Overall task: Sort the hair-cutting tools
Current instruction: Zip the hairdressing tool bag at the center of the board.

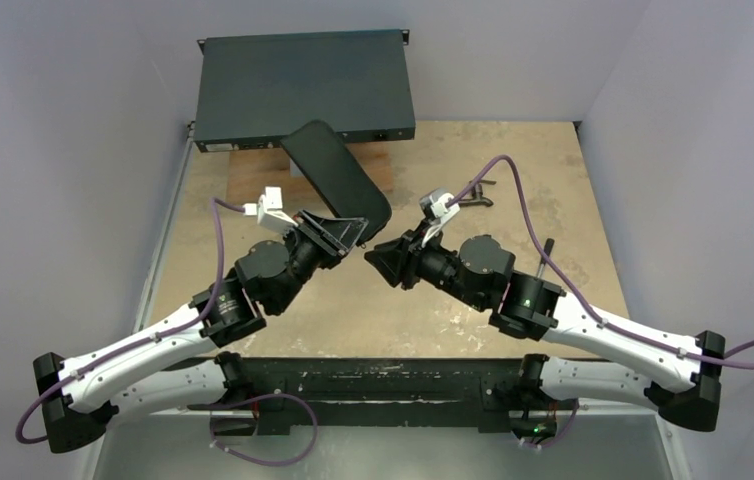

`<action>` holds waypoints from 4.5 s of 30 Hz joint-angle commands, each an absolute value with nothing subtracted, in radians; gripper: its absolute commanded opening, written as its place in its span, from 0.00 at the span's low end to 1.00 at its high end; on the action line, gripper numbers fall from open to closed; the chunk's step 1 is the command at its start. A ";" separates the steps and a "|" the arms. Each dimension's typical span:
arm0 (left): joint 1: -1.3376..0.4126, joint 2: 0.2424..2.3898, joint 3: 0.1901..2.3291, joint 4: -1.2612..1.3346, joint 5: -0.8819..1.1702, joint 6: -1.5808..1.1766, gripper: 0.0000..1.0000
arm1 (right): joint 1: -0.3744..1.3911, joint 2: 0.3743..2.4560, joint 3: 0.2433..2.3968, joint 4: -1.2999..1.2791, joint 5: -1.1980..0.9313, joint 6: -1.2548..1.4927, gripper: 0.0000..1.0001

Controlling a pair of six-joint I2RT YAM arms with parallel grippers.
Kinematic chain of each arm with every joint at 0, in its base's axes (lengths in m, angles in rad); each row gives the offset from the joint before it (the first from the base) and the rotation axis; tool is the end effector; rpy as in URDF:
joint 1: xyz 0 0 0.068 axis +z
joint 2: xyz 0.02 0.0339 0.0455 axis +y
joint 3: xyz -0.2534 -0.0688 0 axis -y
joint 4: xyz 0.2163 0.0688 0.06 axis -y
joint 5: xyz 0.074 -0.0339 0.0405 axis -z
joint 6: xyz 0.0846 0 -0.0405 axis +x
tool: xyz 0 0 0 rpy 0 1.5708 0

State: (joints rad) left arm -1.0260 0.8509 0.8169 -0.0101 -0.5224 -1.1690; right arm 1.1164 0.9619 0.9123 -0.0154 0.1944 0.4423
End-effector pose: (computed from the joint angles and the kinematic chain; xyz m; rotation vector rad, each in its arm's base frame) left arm 0.1492 -0.1648 0.3501 -0.5585 1.6745 -1.2481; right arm 0.1247 0.2181 0.3604 -0.4232 1.6858 1.0198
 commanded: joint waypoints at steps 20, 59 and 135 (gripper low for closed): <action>-1.032 0.860 0.891 0.060 -0.481 -1.176 0.00 | 1.125 1.029 1.018 -0.025 0.230 0.357 0.17; -1.032 0.826 0.882 0.041 -0.492 -1.162 0.00 | 1.125 0.948 0.942 -0.140 0.408 0.362 0.00; -1.032 0.781 0.855 0.015 -0.419 -1.162 0.00 | 1.126 0.973 0.961 -0.024 0.301 0.327 0.00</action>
State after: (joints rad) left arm -1.0344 0.8257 0.8341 -0.0544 -0.4141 -1.1687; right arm 1.1282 0.9688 0.9165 0.0044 0.1928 0.3153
